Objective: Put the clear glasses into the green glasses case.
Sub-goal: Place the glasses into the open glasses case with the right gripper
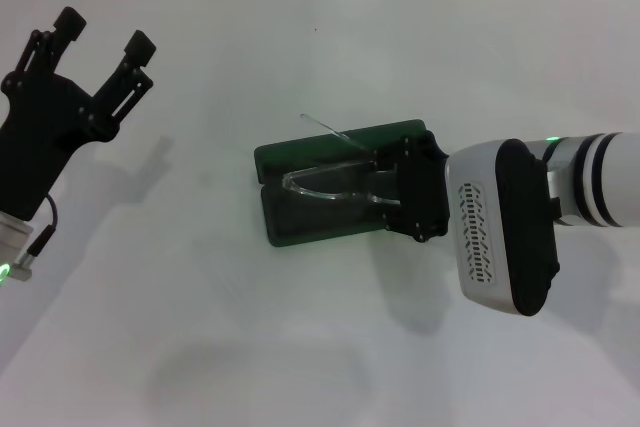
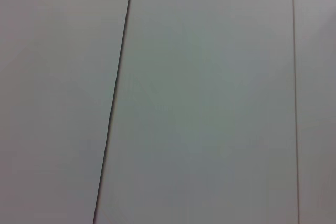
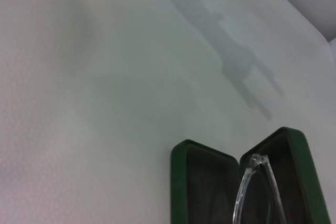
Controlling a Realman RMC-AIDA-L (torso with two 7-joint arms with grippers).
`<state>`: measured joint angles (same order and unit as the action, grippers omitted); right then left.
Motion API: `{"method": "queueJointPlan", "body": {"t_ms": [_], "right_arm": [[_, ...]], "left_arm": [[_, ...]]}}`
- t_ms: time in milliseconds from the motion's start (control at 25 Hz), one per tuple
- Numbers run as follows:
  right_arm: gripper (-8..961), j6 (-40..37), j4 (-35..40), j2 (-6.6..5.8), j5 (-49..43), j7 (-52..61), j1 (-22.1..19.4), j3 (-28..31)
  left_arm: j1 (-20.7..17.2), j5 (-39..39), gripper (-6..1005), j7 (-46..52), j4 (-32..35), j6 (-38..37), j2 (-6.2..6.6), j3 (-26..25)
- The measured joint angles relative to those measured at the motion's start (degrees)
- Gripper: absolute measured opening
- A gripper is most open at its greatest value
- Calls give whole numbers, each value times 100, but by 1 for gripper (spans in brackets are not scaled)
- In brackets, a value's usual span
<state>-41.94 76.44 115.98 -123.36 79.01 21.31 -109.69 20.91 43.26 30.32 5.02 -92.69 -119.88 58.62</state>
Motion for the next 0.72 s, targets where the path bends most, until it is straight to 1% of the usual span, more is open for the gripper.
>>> {"method": "queueJointPlan", "body": {"t_ms": [360, 520, 720], "right_arm": [[437, 51, -64, 9, -64, 61, 23, 13], [547, -153, -20, -1, 16, 68, 1, 98], [720, -901, 103, -7, 307, 69, 15, 675]], "left_arm": [[10, 7, 861, 0, 47, 5, 0, 0], [26, 8, 861, 0, 52, 6, 0, 0], [75, 59, 861, 0, 53, 6, 5, 0]]}}
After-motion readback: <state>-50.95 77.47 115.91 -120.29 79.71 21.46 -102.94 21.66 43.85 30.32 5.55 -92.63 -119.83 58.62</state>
